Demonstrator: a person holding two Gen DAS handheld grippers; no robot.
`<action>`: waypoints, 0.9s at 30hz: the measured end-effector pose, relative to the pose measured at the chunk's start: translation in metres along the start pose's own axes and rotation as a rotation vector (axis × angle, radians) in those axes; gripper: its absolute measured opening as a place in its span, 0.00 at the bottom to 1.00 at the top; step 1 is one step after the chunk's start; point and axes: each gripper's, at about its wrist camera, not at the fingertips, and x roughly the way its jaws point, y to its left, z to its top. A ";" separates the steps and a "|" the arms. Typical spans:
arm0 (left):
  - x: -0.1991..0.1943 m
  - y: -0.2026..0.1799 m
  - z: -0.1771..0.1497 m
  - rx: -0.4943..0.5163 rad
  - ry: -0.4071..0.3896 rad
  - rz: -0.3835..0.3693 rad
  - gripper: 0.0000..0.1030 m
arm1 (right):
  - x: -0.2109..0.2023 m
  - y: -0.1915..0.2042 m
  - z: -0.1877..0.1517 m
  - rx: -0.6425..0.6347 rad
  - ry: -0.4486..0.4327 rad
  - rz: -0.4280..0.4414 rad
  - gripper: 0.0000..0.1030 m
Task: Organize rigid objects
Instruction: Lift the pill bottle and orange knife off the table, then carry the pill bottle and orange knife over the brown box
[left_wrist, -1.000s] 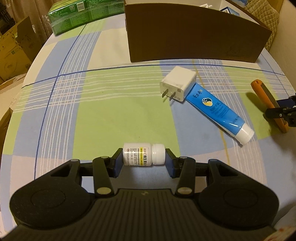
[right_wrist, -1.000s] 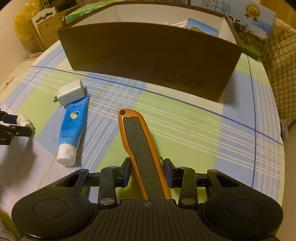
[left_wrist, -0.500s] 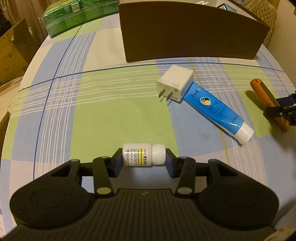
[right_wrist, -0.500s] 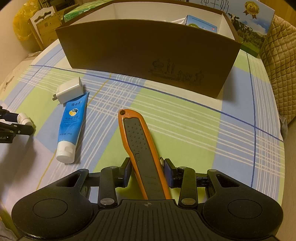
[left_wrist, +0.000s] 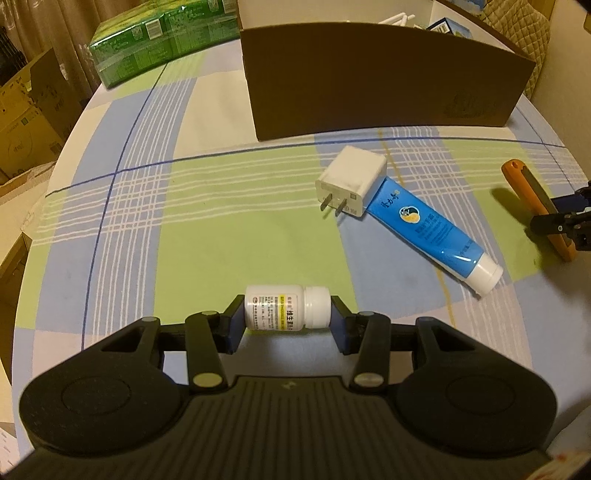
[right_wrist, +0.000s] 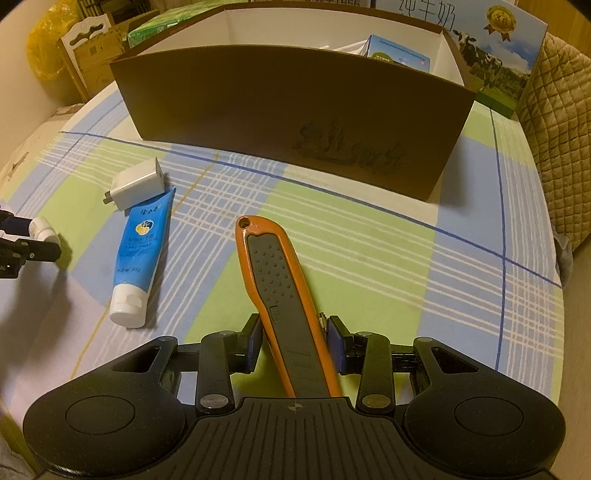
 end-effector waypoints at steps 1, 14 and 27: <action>-0.001 0.000 0.001 0.000 -0.003 -0.001 0.40 | 0.000 0.000 0.000 0.000 -0.001 0.001 0.33; -0.027 -0.001 0.020 0.015 -0.052 -0.030 0.40 | -0.016 -0.003 0.013 -0.006 -0.030 0.050 0.33; -0.056 -0.001 0.075 0.102 -0.152 -0.048 0.40 | -0.043 0.005 0.066 -0.112 -0.125 0.106 0.33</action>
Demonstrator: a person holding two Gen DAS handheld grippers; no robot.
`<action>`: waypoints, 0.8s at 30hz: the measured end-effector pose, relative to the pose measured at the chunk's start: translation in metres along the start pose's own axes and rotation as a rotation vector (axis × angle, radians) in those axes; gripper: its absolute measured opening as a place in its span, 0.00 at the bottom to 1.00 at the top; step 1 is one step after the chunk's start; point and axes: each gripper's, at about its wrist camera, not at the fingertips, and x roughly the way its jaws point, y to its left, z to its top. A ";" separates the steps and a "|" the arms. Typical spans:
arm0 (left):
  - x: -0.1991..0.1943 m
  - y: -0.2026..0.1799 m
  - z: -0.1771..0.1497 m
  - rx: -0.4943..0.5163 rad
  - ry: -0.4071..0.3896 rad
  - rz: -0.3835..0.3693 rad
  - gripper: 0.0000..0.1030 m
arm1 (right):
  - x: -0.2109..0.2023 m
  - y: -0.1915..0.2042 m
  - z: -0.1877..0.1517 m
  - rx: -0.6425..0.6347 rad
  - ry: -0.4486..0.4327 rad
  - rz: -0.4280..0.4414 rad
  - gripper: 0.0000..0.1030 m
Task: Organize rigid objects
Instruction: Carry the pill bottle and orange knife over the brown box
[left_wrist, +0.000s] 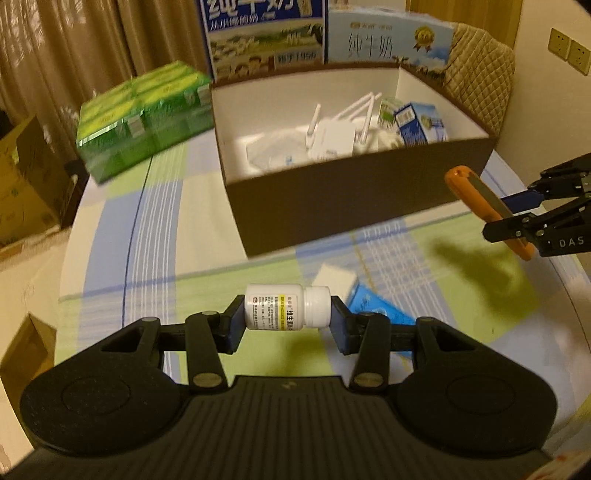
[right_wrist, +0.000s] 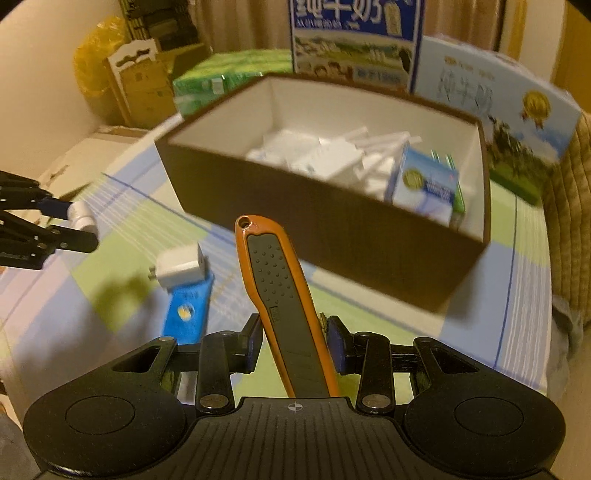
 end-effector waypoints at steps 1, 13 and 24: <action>0.000 0.000 0.004 0.007 -0.006 0.002 0.40 | -0.001 0.001 0.005 -0.003 -0.008 0.007 0.33; 0.001 0.002 0.066 0.085 -0.091 -0.003 0.40 | -0.005 0.004 0.067 -0.024 -0.091 0.068 0.33; 0.025 0.010 0.121 0.113 -0.090 -0.026 0.40 | 0.002 -0.013 0.126 -0.093 -0.130 0.044 0.33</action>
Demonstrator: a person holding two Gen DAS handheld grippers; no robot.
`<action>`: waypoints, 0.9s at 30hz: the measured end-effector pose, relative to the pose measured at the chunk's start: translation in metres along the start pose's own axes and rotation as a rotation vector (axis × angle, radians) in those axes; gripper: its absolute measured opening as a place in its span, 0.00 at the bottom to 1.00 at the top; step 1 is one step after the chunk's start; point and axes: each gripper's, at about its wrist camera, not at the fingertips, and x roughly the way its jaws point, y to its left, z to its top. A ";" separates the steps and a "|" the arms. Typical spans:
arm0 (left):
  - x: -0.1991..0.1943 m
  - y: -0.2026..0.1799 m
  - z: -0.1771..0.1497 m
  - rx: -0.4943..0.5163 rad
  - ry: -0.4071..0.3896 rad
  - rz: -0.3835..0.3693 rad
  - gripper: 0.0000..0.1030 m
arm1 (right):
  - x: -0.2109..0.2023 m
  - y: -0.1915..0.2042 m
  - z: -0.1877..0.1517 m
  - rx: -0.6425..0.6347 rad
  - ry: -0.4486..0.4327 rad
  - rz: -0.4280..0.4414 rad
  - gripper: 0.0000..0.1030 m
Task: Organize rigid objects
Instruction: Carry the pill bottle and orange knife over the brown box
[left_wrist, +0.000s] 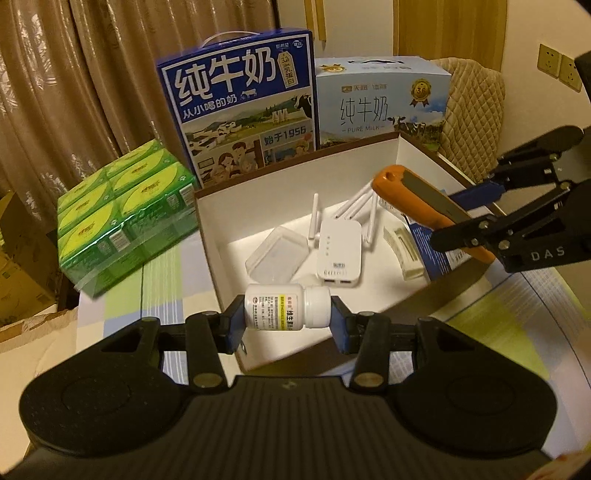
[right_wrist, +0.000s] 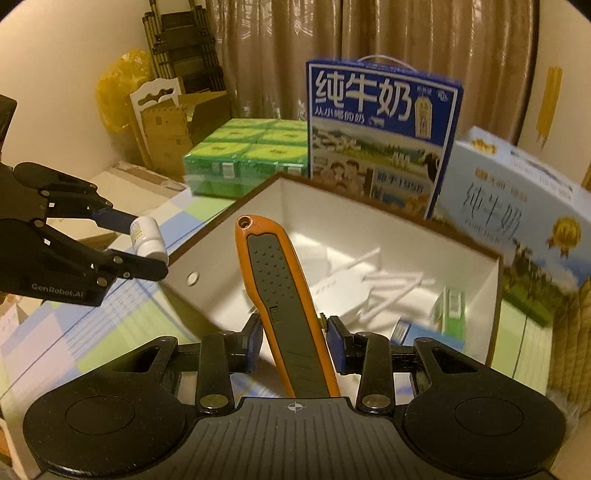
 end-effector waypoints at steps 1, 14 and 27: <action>0.004 0.000 0.004 0.005 0.003 -0.003 0.40 | 0.003 -0.003 0.005 -0.006 0.001 -0.005 0.33; 0.071 -0.006 0.024 0.062 0.131 -0.079 0.40 | 0.057 -0.030 0.018 -0.067 0.109 0.006 0.33; 0.116 -0.014 0.021 0.159 0.281 -0.127 0.40 | 0.095 -0.042 0.000 -0.068 0.269 0.145 0.33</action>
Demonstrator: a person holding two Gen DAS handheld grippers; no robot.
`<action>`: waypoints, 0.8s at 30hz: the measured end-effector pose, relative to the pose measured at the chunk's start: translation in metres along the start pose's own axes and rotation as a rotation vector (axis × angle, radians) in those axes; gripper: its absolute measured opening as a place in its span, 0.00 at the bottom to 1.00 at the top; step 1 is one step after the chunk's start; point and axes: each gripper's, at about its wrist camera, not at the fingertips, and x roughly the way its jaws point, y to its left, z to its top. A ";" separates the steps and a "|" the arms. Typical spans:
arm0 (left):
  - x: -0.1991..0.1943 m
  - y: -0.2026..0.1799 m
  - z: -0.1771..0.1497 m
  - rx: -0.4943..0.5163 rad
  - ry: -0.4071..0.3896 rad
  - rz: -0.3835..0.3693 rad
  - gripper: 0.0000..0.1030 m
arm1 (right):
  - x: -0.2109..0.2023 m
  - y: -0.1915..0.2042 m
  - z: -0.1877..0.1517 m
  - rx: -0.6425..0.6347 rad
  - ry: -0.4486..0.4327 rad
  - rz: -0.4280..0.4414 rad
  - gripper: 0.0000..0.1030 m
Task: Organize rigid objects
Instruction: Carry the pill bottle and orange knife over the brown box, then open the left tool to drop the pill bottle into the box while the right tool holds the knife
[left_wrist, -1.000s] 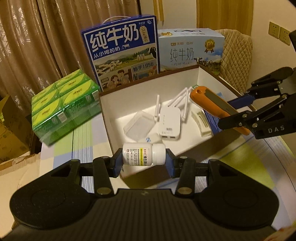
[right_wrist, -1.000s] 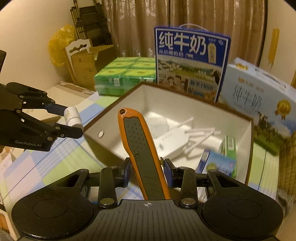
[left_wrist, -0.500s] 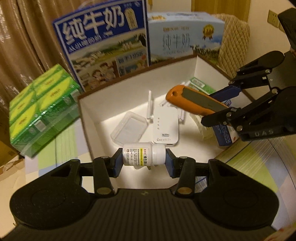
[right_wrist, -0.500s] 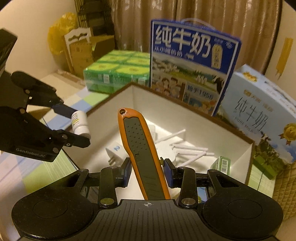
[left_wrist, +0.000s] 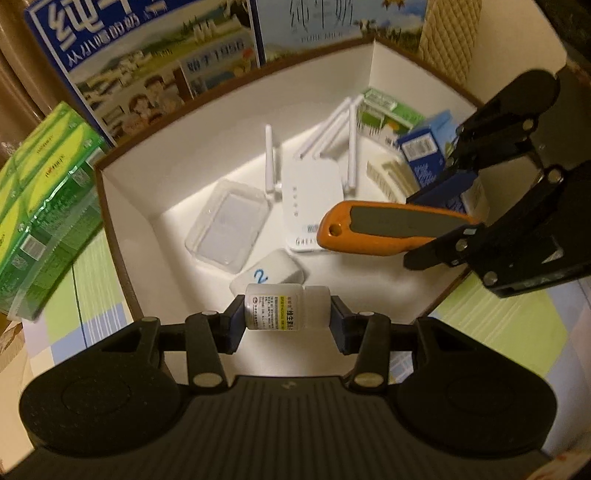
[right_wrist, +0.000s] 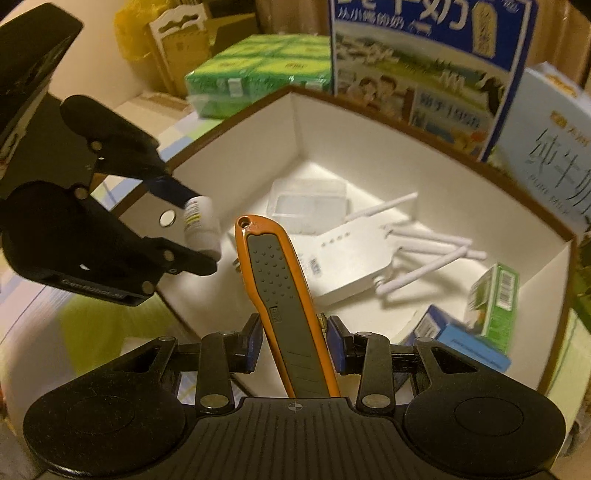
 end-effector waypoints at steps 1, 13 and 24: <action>0.003 0.000 0.000 0.002 0.015 -0.002 0.40 | 0.002 0.000 0.000 -0.008 0.005 0.005 0.33; 0.021 0.008 0.008 -0.026 0.093 -0.032 0.41 | 0.021 -0.008 0.002 -0.048 0.073 0.018 0.33; 0.026 0.017 0.008 -0.099 0.136 -0.080 0.41 | 0.023 -0.013 0.002 -0.045 0.092 0.024 0.33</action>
